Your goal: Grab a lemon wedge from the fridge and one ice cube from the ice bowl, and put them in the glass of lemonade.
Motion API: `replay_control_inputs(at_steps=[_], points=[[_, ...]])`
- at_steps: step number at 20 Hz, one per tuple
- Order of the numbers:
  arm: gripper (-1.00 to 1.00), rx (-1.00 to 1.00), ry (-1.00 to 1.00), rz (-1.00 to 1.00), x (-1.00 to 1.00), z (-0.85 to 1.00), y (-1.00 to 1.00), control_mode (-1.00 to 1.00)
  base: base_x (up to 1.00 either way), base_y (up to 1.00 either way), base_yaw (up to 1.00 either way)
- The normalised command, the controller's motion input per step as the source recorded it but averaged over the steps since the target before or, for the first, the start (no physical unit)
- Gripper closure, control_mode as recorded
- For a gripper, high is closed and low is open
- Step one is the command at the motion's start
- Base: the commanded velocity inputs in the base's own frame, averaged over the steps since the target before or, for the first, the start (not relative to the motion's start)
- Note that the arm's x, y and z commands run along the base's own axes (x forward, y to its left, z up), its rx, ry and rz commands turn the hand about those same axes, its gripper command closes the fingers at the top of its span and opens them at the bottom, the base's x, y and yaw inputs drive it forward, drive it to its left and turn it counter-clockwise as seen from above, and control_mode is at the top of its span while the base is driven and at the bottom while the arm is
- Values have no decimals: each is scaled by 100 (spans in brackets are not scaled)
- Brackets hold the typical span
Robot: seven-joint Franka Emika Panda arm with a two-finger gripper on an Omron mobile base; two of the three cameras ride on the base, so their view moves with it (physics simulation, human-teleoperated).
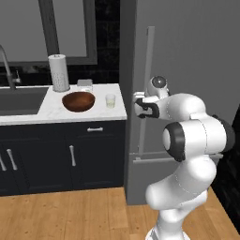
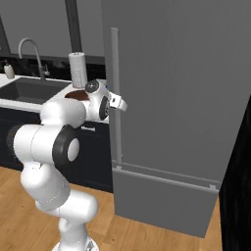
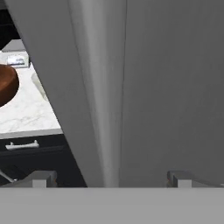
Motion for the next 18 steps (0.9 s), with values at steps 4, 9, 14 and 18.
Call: replay_control_inputs(at_steps=[4,9,14,18], points=[[-100,-2,-1,0,43,-16,-6,-100,0,0,0],[-100,0,0,0,48,-8,0,-100,0,0,0],[-100,0,-1,0,42,-4,-3,-100,0,0,0],[-100,-2,-7,0,23,-13,-8,-100,0,0,0]])
